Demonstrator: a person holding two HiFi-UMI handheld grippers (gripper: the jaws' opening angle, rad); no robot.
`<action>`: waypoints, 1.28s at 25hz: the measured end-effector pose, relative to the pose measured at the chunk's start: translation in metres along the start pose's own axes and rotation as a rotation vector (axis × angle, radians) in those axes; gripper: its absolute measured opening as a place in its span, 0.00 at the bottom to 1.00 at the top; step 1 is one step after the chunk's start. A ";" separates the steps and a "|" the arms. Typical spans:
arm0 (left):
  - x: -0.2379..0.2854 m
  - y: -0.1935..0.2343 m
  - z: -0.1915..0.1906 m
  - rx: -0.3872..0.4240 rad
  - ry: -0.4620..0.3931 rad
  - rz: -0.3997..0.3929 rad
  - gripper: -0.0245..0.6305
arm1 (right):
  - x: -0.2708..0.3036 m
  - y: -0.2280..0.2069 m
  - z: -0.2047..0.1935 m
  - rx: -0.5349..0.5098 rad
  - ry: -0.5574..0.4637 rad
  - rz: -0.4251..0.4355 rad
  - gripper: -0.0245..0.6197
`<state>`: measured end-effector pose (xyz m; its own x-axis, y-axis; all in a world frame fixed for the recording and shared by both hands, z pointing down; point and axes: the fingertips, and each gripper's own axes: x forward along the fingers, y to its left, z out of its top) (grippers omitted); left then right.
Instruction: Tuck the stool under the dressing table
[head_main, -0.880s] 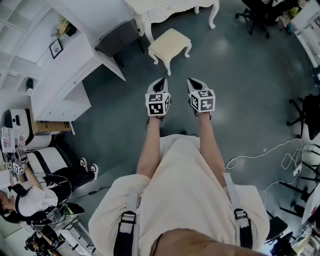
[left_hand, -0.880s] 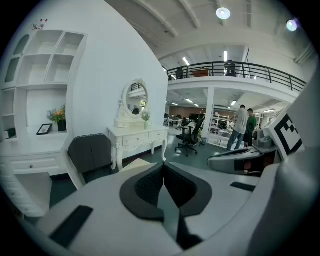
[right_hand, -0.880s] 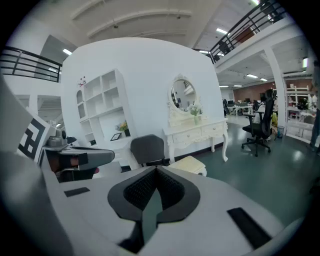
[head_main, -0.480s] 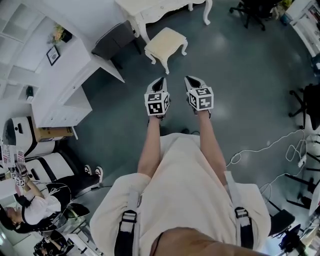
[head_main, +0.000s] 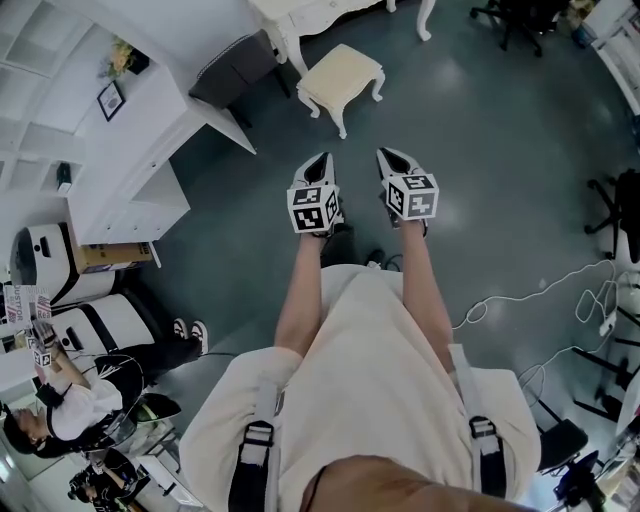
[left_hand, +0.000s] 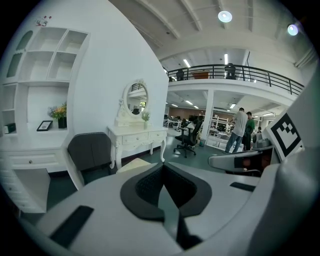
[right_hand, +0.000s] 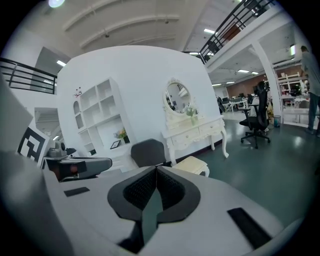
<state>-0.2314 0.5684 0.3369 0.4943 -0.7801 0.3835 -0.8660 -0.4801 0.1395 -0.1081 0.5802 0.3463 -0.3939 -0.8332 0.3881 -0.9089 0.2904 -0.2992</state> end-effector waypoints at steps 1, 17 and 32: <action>0.002 0.005 -0.001 -0.008 -0.002 0.004 0.06 | 0.004 0.000 -0.002 0.002 0.003 -0.005 0.11; 0.113 0.060 0.049 -0.047 -0.007 -0.057 0.06 | 0.085 -0.044 0.049 -0.031 0.021 -0.086 0.11; 0.248 0.139 0.119 -0.096 -0.012 -0.109 0.06 | 0.216 -0.087 0.117 -0.028 0.051 -0.111 0.11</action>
<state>-0.2206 0.2604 0.3430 0.5864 -0.7305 0.3501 -0.8099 -0.5221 0.2672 -0.0986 0.3203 0.3542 -0.2967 -0.8359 0.4618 -0.9505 0.2116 -0.2276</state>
